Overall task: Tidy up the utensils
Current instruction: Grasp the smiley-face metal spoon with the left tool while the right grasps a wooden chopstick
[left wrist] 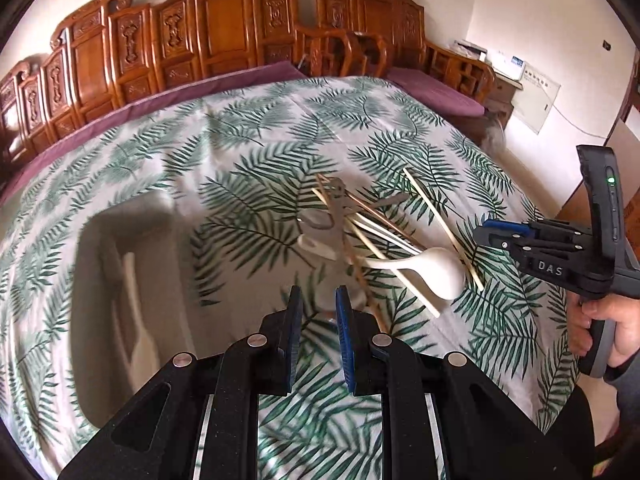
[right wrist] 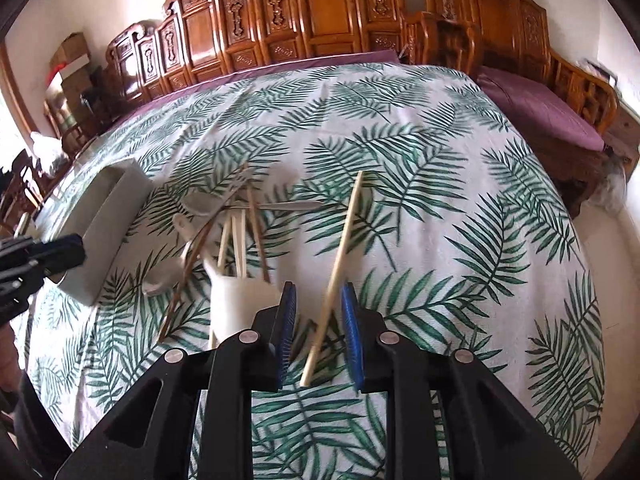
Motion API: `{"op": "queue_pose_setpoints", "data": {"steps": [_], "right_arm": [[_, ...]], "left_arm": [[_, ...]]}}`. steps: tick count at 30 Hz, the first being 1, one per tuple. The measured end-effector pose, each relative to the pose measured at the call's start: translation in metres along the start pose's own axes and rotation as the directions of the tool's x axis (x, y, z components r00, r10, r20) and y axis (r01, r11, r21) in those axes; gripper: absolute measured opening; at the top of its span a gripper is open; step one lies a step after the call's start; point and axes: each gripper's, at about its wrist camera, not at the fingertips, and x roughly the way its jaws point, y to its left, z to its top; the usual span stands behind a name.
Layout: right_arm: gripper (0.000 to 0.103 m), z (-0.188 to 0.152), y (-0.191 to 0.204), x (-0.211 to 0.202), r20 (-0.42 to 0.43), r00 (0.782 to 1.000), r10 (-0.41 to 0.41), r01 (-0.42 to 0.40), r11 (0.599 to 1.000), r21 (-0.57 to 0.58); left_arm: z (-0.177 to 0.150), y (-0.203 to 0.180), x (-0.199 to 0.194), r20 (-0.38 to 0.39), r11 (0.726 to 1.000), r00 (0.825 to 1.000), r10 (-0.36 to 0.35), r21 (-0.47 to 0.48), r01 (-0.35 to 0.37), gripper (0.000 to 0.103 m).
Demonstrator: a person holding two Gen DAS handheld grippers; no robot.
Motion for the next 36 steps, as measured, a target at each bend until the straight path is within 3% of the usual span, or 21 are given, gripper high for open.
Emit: {"op": "queue_pose_setpoints", "data": {"steps": [3,18,29,33,36], "right_arm": [[0.026,-0.001,-0.002,0.003,-0.004,1.0,-0.01,0.01,1.0,-0.01],[0.025,-0.001,0.005,0.005,-0.02,1.0,0.007,-0.008,0.998,-0.056],[0.026,0.001,0.006,0.002,-0.013,1.0,0.019,-0.019,0.999,-0.05],[0.026,0.002,0.005,0.002,-0.015,1.0,0.016,-0.017,0.999,-0.046],[0.026,0.002,0.002,0.001,-0.012,1.0,0.015,-0.015,0.999,-0.04]], "left_arm": [[0.007,-0.004,0.017,-0.018,1.0,1.0,-0.005,-0.004,0.005,0.029],[0.022,-0.01,0.097,-0.155,1.0,0.988,0.02,-0.019,-0.023,0.03],[0.032,-0.02,0.105,-0.175,0.997,0.982,0.076,0.043,-0.069,0.024],[0.033,-0.027,0.106,-0.179,0.997,0.982,0.067,0.06,-0.057,0.006],[0.03,-0.03,0.105,-0.174,0.997,0.983,0.064,0.062,-0.054,0.005]]}}
